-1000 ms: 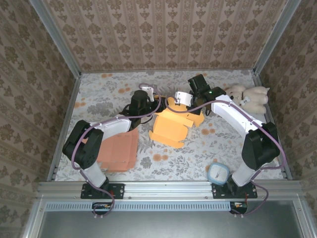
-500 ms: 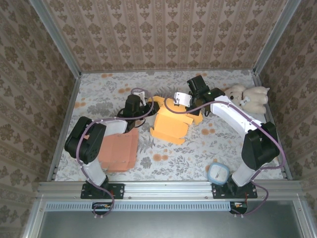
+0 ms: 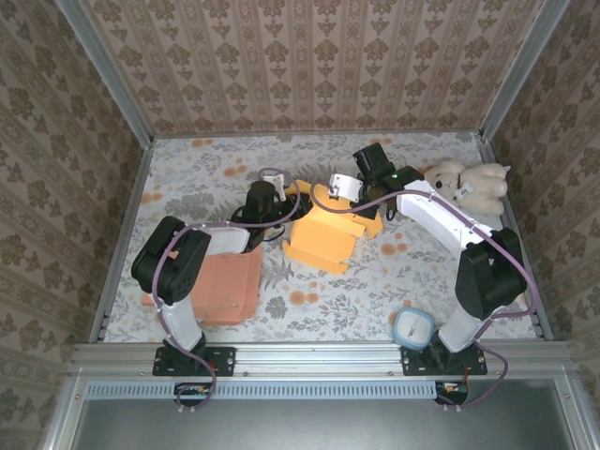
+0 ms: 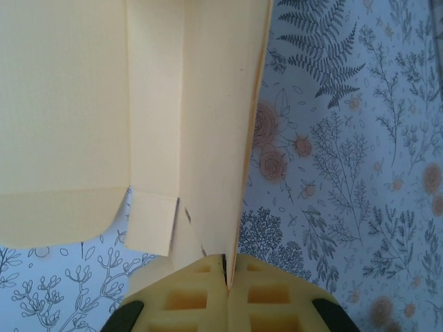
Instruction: Fold the paper box
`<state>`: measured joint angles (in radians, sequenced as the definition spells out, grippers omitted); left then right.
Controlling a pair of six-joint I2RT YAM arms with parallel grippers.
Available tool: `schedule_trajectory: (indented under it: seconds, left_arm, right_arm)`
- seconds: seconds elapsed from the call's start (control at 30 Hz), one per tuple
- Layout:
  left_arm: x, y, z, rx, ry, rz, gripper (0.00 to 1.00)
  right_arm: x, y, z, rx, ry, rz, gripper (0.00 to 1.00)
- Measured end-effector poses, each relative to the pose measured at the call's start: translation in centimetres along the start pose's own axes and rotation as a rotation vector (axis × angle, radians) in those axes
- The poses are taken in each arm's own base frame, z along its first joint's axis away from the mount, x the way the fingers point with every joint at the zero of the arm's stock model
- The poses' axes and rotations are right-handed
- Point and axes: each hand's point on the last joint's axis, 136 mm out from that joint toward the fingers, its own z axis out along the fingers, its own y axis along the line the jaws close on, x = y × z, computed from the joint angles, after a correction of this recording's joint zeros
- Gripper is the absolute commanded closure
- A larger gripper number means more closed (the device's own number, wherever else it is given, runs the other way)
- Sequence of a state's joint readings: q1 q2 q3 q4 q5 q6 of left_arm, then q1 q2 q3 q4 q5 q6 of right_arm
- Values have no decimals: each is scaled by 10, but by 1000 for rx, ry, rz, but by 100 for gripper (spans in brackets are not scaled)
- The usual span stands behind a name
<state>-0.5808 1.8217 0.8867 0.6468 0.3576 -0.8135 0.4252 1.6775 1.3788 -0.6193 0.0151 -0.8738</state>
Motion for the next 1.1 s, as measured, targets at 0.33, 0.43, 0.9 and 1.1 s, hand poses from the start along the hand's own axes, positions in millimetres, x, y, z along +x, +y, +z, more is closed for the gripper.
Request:
schedule_trajectory:
  seconds: [0.33, 0.43, 0.9, 1.1]
  left_arm:
    - [3, 6, -9, 14, -8, 8, 74]
    - [8, 2, -30, 6, -12, 62, 74]
    - [-19, -5, -114, -138, -243, 423, 71]
    - [-14, 37, -116, -232, -223, 460, 70]
  right_arm:
    - [0, -7, 7, 41, 3, -13, 100]
    - [1, -12, 9, 75, 15, -48, 100]
    - [4, -14, 16, 260, 39, -298, 100]
    - [-17, -11, 18, 366, -5, -401, 100]
